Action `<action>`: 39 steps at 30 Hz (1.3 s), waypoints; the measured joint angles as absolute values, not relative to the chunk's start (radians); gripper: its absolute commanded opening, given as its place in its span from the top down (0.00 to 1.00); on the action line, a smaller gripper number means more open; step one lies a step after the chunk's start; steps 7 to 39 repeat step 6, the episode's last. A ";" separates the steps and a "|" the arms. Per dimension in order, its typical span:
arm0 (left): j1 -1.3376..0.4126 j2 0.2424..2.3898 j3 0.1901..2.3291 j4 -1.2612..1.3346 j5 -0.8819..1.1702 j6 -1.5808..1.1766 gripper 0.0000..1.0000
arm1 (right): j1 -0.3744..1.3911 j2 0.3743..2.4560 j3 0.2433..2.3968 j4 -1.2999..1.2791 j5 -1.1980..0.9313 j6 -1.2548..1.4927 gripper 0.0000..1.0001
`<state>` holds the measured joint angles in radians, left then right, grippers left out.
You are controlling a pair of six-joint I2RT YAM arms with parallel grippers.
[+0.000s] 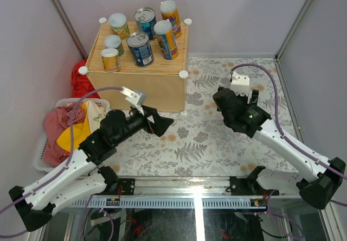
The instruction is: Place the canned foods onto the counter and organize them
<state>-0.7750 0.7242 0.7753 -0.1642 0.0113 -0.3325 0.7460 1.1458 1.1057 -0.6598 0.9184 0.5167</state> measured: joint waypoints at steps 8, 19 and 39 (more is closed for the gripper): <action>-0.854 0.763 0.681 -0.110 0.007 -0.321 0.00 | 0.746 1.095 1.047 -0.690 0.987 0.566 0.01; -0.854 0.763 0.681 -0.110 0.007 -0.321 0.00 | 0.746 1.095 1.047 -0.690 0.987 0.566 0.01; -0.854 0.763 0.681 -0.110 0.007 -0.321 0.00 | 0.746 1.095 1.047 -0.690 0.987 0.566 0.01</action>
